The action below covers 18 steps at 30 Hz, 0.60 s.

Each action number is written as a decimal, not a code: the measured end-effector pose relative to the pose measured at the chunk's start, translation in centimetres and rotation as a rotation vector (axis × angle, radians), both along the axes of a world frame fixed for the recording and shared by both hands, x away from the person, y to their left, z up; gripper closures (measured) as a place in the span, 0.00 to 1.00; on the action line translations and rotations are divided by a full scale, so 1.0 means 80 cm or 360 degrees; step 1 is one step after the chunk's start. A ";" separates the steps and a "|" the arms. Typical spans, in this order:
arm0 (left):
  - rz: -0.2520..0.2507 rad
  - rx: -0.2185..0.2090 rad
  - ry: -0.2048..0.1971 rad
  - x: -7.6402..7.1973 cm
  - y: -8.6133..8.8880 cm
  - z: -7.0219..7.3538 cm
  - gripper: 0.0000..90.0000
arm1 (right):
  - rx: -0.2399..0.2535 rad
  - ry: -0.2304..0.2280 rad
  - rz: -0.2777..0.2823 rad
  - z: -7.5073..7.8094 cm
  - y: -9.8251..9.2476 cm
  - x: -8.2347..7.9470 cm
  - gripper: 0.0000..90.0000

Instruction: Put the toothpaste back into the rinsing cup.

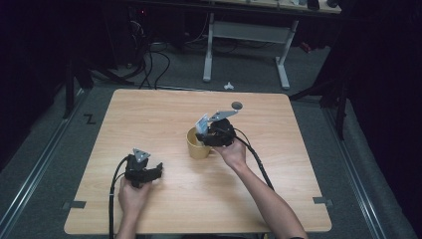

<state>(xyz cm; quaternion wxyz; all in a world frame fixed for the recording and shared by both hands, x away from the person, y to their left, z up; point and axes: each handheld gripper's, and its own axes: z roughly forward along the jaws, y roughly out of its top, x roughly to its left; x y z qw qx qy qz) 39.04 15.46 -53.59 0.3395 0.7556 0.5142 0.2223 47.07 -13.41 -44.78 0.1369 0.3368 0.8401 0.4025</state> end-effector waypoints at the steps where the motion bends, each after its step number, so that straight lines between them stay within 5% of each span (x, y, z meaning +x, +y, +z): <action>1: 0.0000 0.0000 0.0000 0.000 0.000 0.000 0.31 | 0.0000 0.0000 0.0000 0.000 0.000 0.000 0.59; 18: -0.0001 0.0000 0.0000 0.000 0.000 0.000 0.31 | -0.0064 -0.0022 0.0010 -0.005 0.007 -0.002 0.50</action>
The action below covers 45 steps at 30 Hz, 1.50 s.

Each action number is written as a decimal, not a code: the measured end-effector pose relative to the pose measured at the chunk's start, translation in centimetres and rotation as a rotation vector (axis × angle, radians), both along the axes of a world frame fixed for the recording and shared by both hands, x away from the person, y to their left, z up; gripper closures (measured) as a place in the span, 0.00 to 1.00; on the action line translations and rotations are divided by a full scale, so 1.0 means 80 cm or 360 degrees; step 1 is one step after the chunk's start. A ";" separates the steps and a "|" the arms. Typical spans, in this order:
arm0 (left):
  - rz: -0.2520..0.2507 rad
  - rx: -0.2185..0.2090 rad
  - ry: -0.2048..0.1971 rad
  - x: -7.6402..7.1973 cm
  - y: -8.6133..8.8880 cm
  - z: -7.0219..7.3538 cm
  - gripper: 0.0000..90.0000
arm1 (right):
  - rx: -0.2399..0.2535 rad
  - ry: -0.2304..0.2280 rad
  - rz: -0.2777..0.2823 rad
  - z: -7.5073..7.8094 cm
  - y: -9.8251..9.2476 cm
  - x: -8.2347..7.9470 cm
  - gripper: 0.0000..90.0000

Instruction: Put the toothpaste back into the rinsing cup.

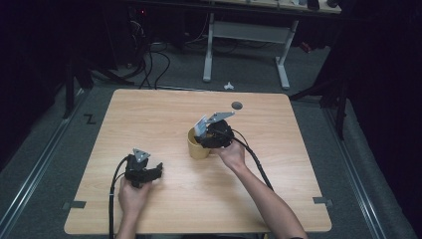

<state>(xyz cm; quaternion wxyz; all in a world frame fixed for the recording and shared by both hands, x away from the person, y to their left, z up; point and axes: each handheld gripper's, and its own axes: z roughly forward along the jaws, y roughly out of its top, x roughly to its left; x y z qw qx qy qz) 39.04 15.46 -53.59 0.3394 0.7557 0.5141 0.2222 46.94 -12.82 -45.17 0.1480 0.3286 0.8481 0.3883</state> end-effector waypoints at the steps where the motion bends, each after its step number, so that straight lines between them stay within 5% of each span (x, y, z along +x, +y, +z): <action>1: 0.0000 0.0000 0.0000 0.000 0.000 0.000 0.31 | -0.0008 -0.0005 -0.0002 0.000 0.000 0.000 0.50; 9: 0.0000 0.0000 0.0000 0.000 0.000 0.000 0.31 | -0.0020 -0.0032 0.0004 0.001 0.003 -0.004 0.46; 20: 0.0000 0.0001 0.0001 0.000 0.000 0.000 0.31 | 0.0082 -0.0053 0.0011 0.015 -0.005 -0.007 0.39; 45: 0.0000 0.0002 0.0000 0.000 0.000 0.000 0.31 | 0.0174 -0.0147 0.0005 0.040 -0.024 -0.020 0.28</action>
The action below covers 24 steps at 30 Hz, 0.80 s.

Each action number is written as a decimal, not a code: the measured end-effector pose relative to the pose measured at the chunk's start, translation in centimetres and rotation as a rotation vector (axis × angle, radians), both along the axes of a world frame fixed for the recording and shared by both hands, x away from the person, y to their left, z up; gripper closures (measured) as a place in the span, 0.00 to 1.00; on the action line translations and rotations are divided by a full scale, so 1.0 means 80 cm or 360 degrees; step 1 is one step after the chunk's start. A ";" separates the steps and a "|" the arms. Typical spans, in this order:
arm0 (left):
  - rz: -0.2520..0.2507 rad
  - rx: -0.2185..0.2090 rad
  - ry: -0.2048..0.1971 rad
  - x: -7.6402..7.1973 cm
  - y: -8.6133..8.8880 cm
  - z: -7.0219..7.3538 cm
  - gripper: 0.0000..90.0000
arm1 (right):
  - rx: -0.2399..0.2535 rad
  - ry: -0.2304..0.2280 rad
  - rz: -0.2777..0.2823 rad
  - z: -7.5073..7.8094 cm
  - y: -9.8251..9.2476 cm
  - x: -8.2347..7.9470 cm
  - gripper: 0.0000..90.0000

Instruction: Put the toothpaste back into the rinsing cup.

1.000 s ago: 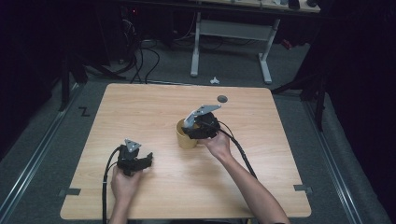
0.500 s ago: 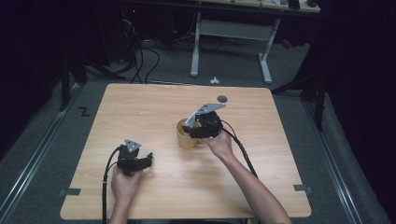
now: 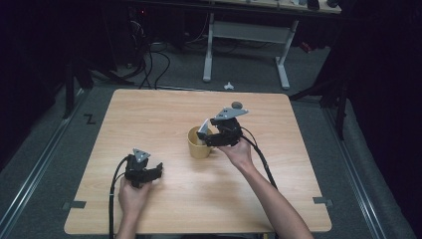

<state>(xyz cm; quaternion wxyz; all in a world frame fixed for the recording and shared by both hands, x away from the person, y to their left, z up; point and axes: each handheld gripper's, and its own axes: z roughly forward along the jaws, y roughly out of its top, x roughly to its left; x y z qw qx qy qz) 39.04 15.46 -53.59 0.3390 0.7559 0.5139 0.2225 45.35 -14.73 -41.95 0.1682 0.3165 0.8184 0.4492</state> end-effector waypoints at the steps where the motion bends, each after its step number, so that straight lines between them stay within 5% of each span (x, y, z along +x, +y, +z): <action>1: 0.0000 0.0000 0.0000 0.000 0.000 0.000 0.31 | 0.0000 0.0000 0.0000 0.000 0.000 0.000 0.28; 24: 0.0001 0.0000 -0.0002 0.000 0.000 0.000 0.31 | 0.0084 -0.0032 -0.0024 0.011 -0.031 -0.014 0.26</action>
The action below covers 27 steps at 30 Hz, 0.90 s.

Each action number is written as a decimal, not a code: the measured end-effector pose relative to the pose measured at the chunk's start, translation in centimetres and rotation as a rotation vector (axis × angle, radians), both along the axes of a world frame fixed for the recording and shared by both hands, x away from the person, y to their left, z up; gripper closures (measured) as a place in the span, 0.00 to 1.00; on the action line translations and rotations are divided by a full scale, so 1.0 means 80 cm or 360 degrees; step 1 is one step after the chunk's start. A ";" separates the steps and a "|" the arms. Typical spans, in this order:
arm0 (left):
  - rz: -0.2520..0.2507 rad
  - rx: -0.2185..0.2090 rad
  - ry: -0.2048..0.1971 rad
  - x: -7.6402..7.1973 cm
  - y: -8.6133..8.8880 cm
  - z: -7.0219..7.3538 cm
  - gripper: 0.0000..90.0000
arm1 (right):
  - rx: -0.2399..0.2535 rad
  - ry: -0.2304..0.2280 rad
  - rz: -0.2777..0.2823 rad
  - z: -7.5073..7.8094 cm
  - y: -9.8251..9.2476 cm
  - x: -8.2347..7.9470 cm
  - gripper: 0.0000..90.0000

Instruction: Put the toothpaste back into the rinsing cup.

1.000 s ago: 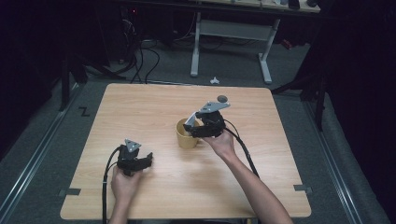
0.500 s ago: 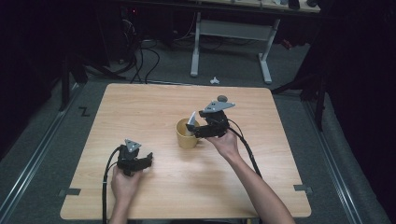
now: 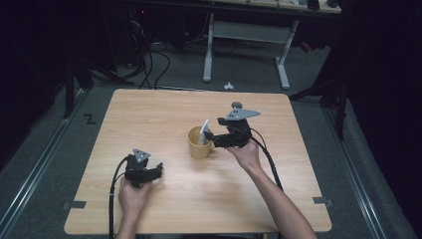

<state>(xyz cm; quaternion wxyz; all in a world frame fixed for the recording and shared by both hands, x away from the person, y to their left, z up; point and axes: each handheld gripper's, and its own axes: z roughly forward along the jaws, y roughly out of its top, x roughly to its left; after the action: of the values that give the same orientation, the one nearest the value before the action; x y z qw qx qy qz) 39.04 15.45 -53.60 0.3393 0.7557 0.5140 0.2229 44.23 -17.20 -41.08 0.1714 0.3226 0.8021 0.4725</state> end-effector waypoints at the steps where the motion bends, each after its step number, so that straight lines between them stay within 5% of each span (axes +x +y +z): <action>1: 0.0000 0.0001 0.0000 0.000 0.000 0.000 0.31 | 0.0007 0.0002 -0.0005 0.000 -0.002 0.000 0.26; 27: 0.0002 0.0000 0.0000 0.000 0.000 0.000 0.31 | 0.0137 -0.0076 -0.0068 0.015 -0.057 -0.021 0.33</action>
<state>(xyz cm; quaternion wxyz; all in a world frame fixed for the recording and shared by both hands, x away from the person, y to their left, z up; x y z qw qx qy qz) 39.04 15.44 -53.60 0.3390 0.7555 0.5144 0.2230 42.57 -21.78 -39.89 0.1866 0.3353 0.7696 0.5105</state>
